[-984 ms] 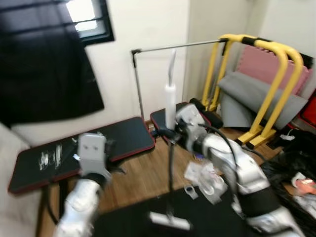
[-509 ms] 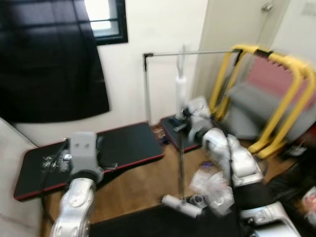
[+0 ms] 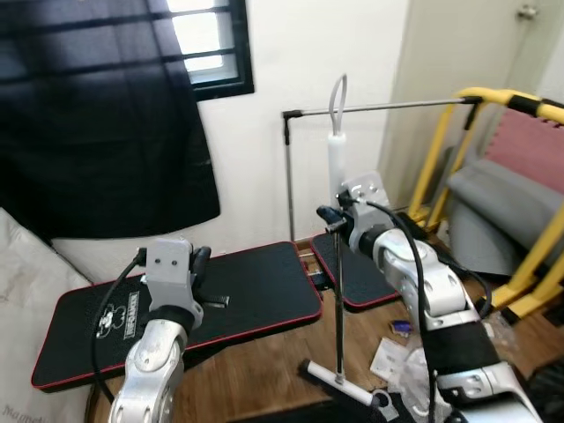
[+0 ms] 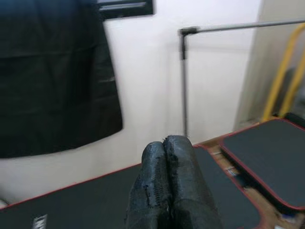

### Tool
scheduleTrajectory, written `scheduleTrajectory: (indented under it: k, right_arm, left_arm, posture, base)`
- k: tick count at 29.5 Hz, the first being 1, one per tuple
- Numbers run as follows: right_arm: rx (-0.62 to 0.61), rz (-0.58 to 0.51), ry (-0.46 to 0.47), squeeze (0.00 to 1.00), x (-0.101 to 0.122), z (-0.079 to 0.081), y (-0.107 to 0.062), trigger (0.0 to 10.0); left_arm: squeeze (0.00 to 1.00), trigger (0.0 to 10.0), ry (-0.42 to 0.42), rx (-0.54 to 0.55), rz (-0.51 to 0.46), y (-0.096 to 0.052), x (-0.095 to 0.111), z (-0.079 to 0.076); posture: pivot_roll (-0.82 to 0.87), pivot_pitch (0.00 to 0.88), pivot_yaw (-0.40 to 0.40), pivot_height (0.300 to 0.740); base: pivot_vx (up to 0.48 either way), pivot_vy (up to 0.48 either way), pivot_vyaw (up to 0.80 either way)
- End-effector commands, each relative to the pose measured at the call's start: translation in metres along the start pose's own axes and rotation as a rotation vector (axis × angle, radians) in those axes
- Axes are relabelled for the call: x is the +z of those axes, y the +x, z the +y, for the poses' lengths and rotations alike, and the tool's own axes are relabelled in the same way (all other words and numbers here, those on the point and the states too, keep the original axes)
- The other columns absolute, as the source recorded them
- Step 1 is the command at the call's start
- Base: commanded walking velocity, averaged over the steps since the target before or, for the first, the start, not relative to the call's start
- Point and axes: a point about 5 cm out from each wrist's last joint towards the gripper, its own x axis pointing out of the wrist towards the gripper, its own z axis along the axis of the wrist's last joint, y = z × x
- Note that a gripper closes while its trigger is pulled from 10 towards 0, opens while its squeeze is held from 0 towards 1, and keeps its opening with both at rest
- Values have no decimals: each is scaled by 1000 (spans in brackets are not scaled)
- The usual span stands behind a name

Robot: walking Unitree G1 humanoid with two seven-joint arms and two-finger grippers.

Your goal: Sweep floor

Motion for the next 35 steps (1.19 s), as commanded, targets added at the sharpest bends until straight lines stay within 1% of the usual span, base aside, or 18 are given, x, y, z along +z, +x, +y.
scheduleTrajectory:
  k: [1,4,7,8,10,13,14,15,17,18,20,21,22,24,26,29,32,35]
  right_arm:
    - [-43,-37,-28,0,6,-9,-1,10000]
    - [-73,-22,-28,0,3,-9,3,10000]
    - [-145,-17,-26,0,1,-15,11,10000]
    - [-145,-17,-26,0,1,-15,11,10000]
    - [-183,-36,-31,0,3,-21,16,10000]
    - [-204,-44,-51,0,4,-24,18,10000]
    - [-218,-55,-50,0,6,-26,21,10000]
    - [-218,-55,-50,0,6,-26,21,10000]
    - [-242,-86,-42,0,12,-29,27,10000]
    - [-242,-86,-42,0,12,-29,27,10000]
    - [-256,-121,-20,0,21,-27,37,10000]
    - [-268,-143,-7,0,25,-26,40,10000]
    - [-268,-143,-7,0,25,-26,40,10000]
    - [-289,-177,9,0,32,-24,44,10000]
    - [-289,-177,9,0,32,-24,44,10000]
    - [-287,-185,-16,0,37,-18,52,10000]
    - [-288,-186,-20,0,38,-17,53,10000]
    - [-307,-212,-5,0,47,-13,57,10000]
  left_arm:
    - [0,10000,-4,-17,-10,1,2,-4]
    - [0,10000,-31,-52,-5,-1,3,-11]
    - [0,10000,-67,-141,-5,-7,8,-28]
    - [0,10000,-67,-141,-5,-7,8,-28]
    - [0,10000,-85,-191,1,-15,10,-39]
    - [0,10000,-101,-211,5,-20,11,-43]
    - [0,10000,-125,-237,12,-26,13,-48]
    - [0,10000,-125,-237,12,-26,13,-48]
    - [0,10000,-182,-294,27,-39,16,-58]
    - [0,10000,-182,-294,27,-39,16,-58]
    - [0,10000,-209,-341,44,-49,19,-67]
    - [0,10000,-202,-355,53,-54,20,-71]
    - [0,10000,-202,-355,53,-54,20,-71]
    - [0,10000,-194,-365,70,-61,21,-75]
    - [0,10000,-194,-365,70,-61,21,-75]
    - [0,10000,-194,-378,92,-72,24,-79]
    - [0,10000,-197,-379,99,-76,26,-80]
    - [0,10000,-216,-375,123,-90,30,-81]
  posture:
    - [-89,0,-45,740]
    - [-87,0,-48,740]
    - [-79,0,-56,740]
    - [-79,0,-56,740]
    - [-68,20,-61,740]
    - [-62,39,-63,740]
    - [-50,66,-66,740]
    - [-50,66,-66,740]
    - [-41,99,-67,740]
    - [-41,99,-67,740]
    - [-32,141,-70,740]
    - [-29,170,-70,740]
    - [-29,170,-70,740]
    - [-26,190,-70,740]
    - [-26,190,-70,740]
    - [-11,249,-76,740]
    - [-9,254,-76,740]
    - [6,305,-79,740]
  base:
    - [247,0,0]
    - [0,0,0]
    - [0,0,0]
    - [0,0,0]
    - [0,0,0]
    - [0,0,0]
    - [0,0,0]
    - [0,0,0]
    - [0,0,0]
    - [0,0,0]
    - [0,0,0]
    - [0,0,0]
    - [0,0,0]
    - [0,0,0]
    - [0,0,0]
    - [0,0,0]
    - [0,0,0]
    - [0,0,0]
